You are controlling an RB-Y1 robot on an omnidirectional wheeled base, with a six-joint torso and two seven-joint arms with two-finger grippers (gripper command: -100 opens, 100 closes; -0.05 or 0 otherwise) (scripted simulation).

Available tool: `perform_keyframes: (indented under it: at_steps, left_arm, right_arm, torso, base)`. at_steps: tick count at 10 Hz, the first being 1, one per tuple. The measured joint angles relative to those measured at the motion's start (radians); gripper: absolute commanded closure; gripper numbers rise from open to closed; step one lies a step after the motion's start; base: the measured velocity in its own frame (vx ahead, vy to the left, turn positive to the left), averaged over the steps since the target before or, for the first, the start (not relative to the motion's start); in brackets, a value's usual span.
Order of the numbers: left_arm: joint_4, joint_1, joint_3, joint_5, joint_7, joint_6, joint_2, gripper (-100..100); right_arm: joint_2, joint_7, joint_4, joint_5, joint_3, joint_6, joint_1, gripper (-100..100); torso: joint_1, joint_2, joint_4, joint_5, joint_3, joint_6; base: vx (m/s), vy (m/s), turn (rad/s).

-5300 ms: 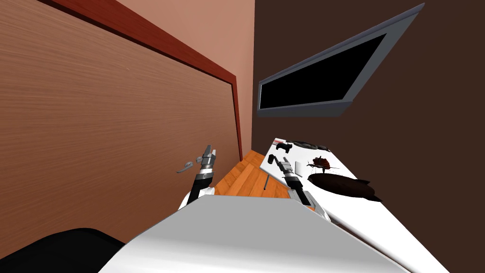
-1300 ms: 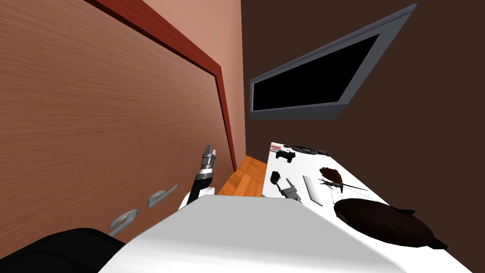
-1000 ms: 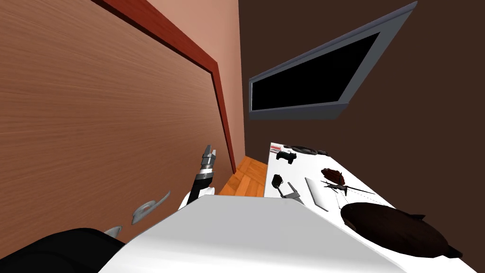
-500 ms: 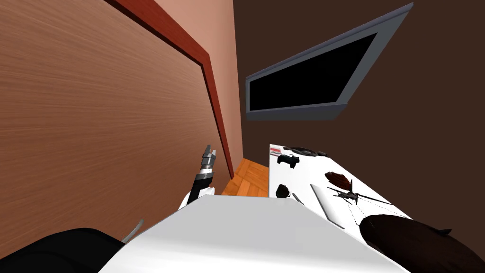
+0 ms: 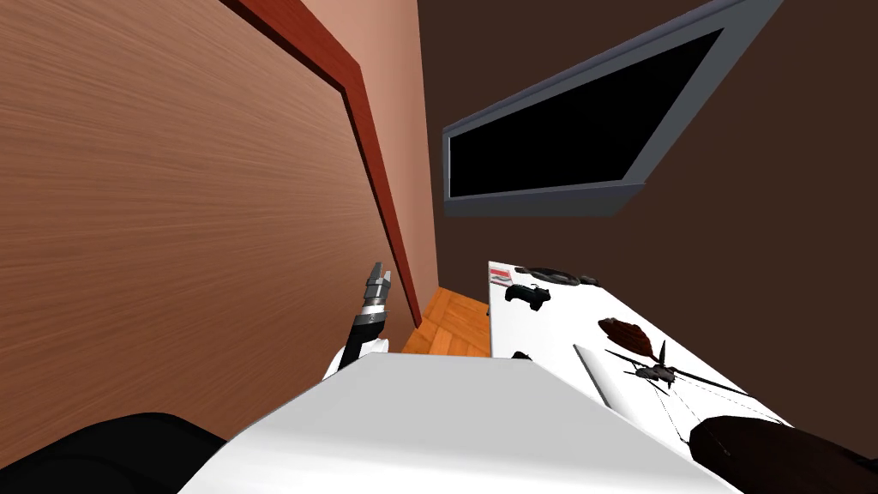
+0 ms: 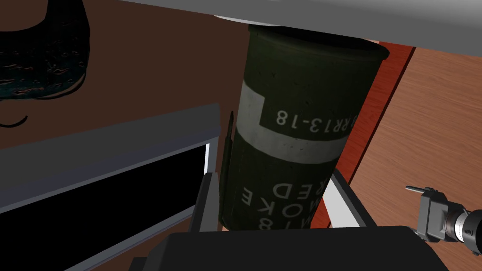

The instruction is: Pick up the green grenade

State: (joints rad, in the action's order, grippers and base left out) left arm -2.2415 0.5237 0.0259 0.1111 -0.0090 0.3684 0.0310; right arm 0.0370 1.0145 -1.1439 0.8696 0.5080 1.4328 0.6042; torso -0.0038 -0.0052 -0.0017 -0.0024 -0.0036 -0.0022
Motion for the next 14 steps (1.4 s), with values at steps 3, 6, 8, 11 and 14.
perform_keyframes:
  at_steps: [3,6,8,11,14]
  left_arm:
    - [0.000,0.000,0.000,0.000,0.000,0.000,0.000,0]
    - [0.000,0.000,0.000,0.000,0.000,0.000,0.000,0]
    - [0.000,-0.001,0.000,0.000,0.000,0.000,0.000,0]
    - [0.000,0.000,0.000,0.000,0.000,0.000,0.000,0]
    - [0.000,-0.001,0.000,0.000,0.000,0.000,0.000,0]
  right_arm:
    - [-0.001,-0.001,0.000,0.000,-0.001,0.002,0.000,100]
    - [0.005,0.004,0.014,-0.002,0.002,0.010,-0.004,100]
    - [0.027,0.031,0.061,-0.050,-0.022,-0.019,-0.055,100]
    - [0.048,0.055,0.097,-0.102,-0.055,-0.090,-0.120,100]
    - [0.080,0.094,0.162,-0.180,-0.099,-0.162,-0.210,100]
  torso:
    - [-0.001,0.000,0.000,0.000,0.000,0.000]
    - [-0.003,0.001,-0.001,-0.001,0.000,0.001]
    - [-0.010,0.011,-0.002,-0.005,0.004,0.002]
    - [-0.015,0.006,-0.004,-0.006,0.001,0.004]
    - [-0.021,0.010,-0.005,-0.009,0.002,0.004]
  base:
    - [0.000,0.000,0.000]
    - [-0.054,-0.005,0.060]
    - [-0.212,-0.049,0.167]
    - [-0.130,-0.012,0.078]
    - [-0.193,-0.025,0.119]
